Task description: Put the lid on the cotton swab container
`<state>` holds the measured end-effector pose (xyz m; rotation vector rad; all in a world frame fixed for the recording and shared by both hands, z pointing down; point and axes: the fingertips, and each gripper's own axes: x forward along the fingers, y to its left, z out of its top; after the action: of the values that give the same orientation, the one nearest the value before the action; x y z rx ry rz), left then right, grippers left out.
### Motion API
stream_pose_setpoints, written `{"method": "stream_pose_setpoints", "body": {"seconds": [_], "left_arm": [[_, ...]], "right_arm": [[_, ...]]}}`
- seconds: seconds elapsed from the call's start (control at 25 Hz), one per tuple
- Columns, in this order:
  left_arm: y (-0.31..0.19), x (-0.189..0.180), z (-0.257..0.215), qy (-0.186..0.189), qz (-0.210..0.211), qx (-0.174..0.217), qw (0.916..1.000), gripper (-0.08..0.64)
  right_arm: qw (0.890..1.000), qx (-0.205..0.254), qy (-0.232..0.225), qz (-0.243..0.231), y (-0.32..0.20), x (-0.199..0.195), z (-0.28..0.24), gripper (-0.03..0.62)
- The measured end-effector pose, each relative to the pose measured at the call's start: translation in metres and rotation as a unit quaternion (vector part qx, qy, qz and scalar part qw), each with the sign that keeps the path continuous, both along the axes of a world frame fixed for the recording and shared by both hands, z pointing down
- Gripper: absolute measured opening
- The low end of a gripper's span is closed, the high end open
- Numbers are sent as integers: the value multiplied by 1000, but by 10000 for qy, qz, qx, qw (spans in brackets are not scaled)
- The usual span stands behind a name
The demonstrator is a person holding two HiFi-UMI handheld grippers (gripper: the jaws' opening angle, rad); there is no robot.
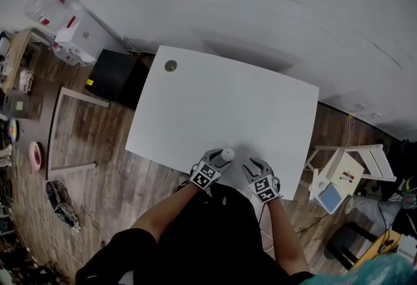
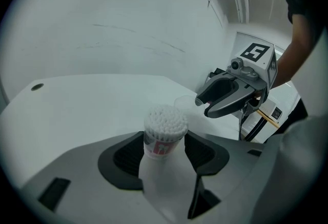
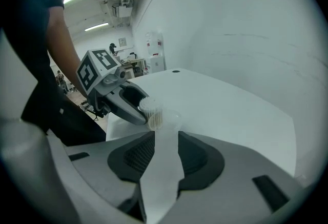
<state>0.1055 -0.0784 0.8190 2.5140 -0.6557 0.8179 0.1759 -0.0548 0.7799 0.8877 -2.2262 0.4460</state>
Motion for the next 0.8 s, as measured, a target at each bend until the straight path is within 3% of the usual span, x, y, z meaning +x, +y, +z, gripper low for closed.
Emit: {"method": "stream_pose_setpoints", "body": {"seconds": [0.28,0.52,0.8], "left_arm": [[1,-5,10,-16,-19,5,10000,255],[-1,-10,7,-95,35,-25,9999,254],[-1,-10,10,-34,40,-10,10000,252]], "right_arm": [[9978,161,357,-541,-3,-7,7,135],[9989,200,152,-383,-9,-8,-3,135],[9978,355,-149,-546,-11,-14,-21,133]]}}
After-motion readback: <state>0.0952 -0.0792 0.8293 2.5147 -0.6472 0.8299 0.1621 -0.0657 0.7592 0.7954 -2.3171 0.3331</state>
